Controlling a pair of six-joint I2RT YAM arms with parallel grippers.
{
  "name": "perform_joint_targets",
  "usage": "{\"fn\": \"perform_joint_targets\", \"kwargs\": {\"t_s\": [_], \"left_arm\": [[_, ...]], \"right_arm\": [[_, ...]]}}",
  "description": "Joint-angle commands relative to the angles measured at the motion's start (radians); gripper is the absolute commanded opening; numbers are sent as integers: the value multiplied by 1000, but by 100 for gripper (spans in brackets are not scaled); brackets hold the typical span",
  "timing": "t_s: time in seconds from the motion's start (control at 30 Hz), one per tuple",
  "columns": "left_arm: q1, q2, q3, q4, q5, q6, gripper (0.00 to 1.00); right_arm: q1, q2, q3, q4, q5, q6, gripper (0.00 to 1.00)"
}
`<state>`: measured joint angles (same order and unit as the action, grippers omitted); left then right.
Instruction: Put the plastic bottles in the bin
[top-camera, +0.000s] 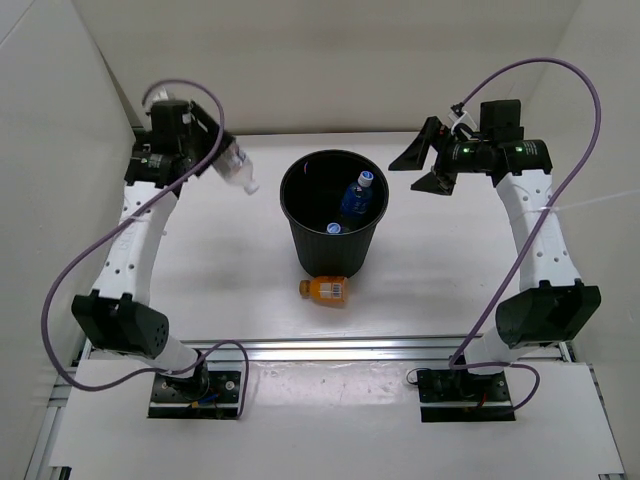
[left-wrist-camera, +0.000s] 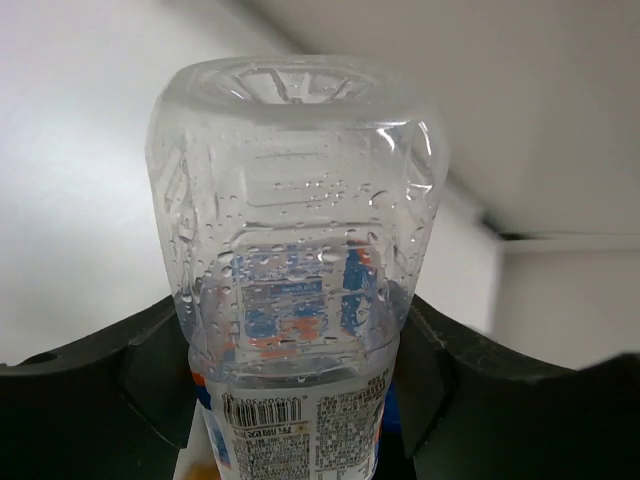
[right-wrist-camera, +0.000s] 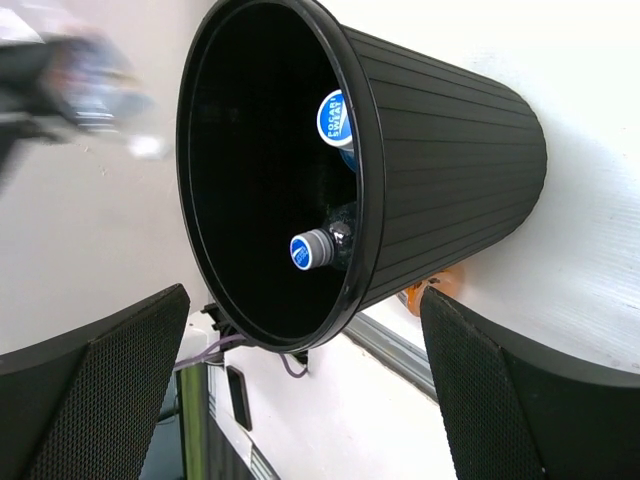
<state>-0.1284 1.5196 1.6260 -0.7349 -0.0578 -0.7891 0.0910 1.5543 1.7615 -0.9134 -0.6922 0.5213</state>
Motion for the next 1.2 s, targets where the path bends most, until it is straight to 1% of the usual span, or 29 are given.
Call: {"fn": "perform_joint_targets", "kwargs": {"t_s": [0.0,0.03,0.07,0.1,0.13,0.17,0.23,0.27,0.33,0.37,0.4,0.43,0.53,0.57,0.63,0.67,0.7,0.73,0.77,0.8,0.83,0.87,0.9,0.93,0.97,1.07,1.1,1.13,1.17], "left_arm": [[-62,-23,188,-55,26,-38,40],[-120,-6,227,-55,35,-38,40],[-152,37,291,-55,35,-38,40],[-187,65,323,-37,48,17,42],[-261,95,357,-37,49,51,42],[-295,121,383,-37,49,71,42],[-347,172,403,-37,49,91,42],[-388,185,403,-37,49,105,44],[-424,218,403,-37,49,140,49],[-447,218,393,-37,49,152,57],[-458,231,393,-52,35,163,89],[-458,231,393,-66,17,177,100],[-458,199,402,-110,-60,188,100],[-436,180,402,-119,-91,206,100],[-409,107,344,-120,-144,215,100],[-374,75,315,-130,-216,215,100],[-354,41,278,-130,-253,215,100],[-331,-34,187,-130,-292,194,100],[-304,-73,134,-130,-327,177,100],[-250,-110,77,-130,-382,159,100],[-219,-178,-37,-130,-402,133,100],[-189,-206,-95,-121,-416,133,100],[-138,-231,-144,-121,-437,133,100],[-113,-268,-223,-121,-447,133,100],[-94,-285,-260,-121,-447,133,100],[-54,-353,-383,-121,-511,122,100],[-39,-367,-406,-132,-522,101,100],[-39,-377,-423,-132,-522,88,100],[-25,-386,-448,-164,-522,73,100]], "right_arm": [[-5,9,27,33,-29,5,100],[-5,9,27,33,-29,5,100],[-5,9,27,33,-29,14,100],[-5,9,27,33,-20,14,100],[-5,9,27,33,-20,14,100],[-5,9,27,33,-3,26,100],[-5,-2,36,33,6,26,100],[-5,-2,52,33,20,26,100],[-14,-2,64,33,20,26,100],[-14,-2,64,33,29,26,100],[-14,-2,64,33,30,26,100],[-14,-11,64,24,30,26,100],[-14,-34,55,24,40,26,100],[-14,-34,55,24,40,26,100],[1,-72,94,24,40,3,100],[19,-83,119,33,40,-15,100],[80,-83,153,33,58,-42,100],[119,-95,226,33,118,-106,100],[160,-96,258,33,147,-136,100],[247,-108,283,33,180,-167,100],[350,-108,321,22,231,-214,100],[351,-118,337,22,281,-240,100],[454,-119,337,22,318,-271,100],[508,-119,337,22,360,-299,100],[612,-119,337,33,381,-355,100],[774,-119,261,42,465,-464,100],[873,-100,210,22,535,-543,100],[921,-83,187,1,574,-579,100],[1010,-63,156,-24,607,-613,100]]}}
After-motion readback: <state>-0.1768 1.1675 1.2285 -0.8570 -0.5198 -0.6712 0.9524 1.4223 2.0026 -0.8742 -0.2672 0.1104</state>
